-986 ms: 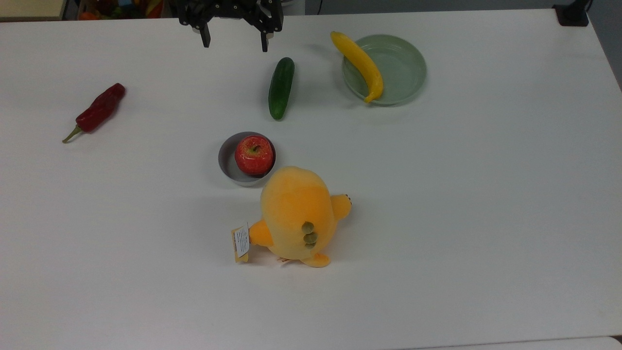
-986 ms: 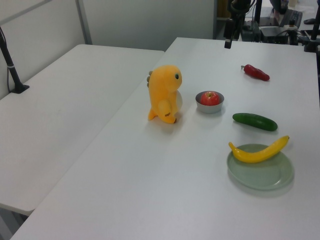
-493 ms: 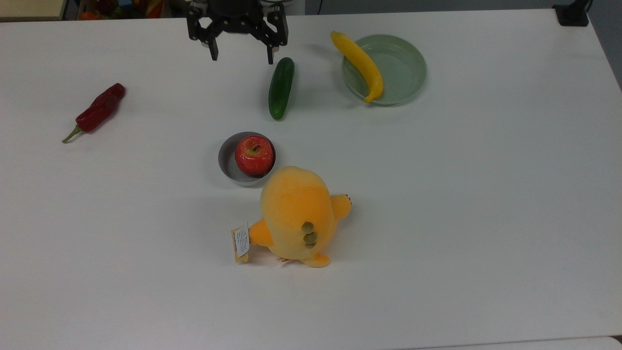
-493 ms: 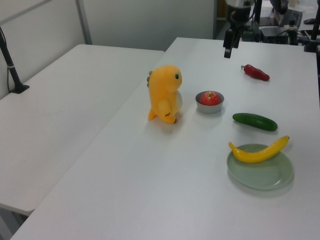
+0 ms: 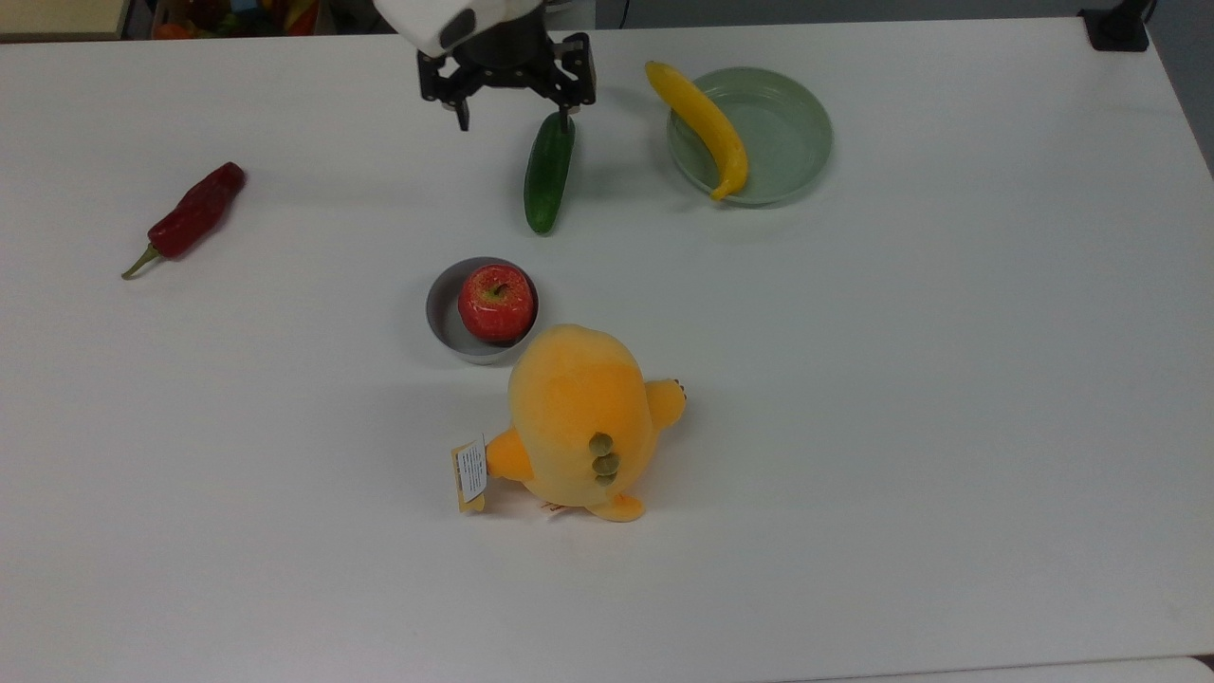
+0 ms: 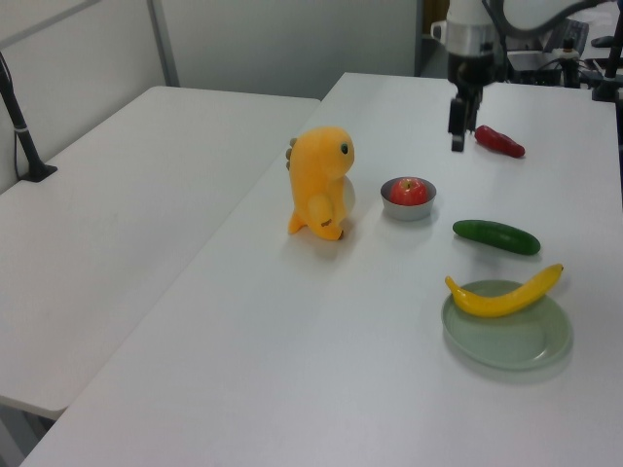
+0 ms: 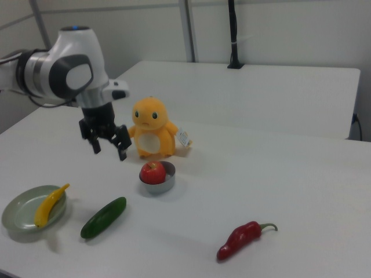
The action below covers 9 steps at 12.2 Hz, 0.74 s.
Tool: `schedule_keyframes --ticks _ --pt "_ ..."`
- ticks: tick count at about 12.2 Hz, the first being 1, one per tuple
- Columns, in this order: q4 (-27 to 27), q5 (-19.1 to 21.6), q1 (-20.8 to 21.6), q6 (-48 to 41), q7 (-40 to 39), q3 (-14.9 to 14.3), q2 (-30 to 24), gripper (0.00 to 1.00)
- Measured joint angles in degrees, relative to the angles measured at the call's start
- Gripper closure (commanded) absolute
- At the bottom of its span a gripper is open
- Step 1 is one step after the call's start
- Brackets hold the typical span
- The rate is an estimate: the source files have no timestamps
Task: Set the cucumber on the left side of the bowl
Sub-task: 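Move the gripper toward the green cucumber and open it, then lower the open gripper around the cucumber and close on it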
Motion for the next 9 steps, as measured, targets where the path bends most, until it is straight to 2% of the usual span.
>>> schedule_keyframes --ticks 6,9 --pt "-11.9 0.0 0.0 0.0 0.0 0.7 -1.3 0.0" --pt "-14.8 0.0 0.0 0.9 0.0 0.7 -1.0 0.0"
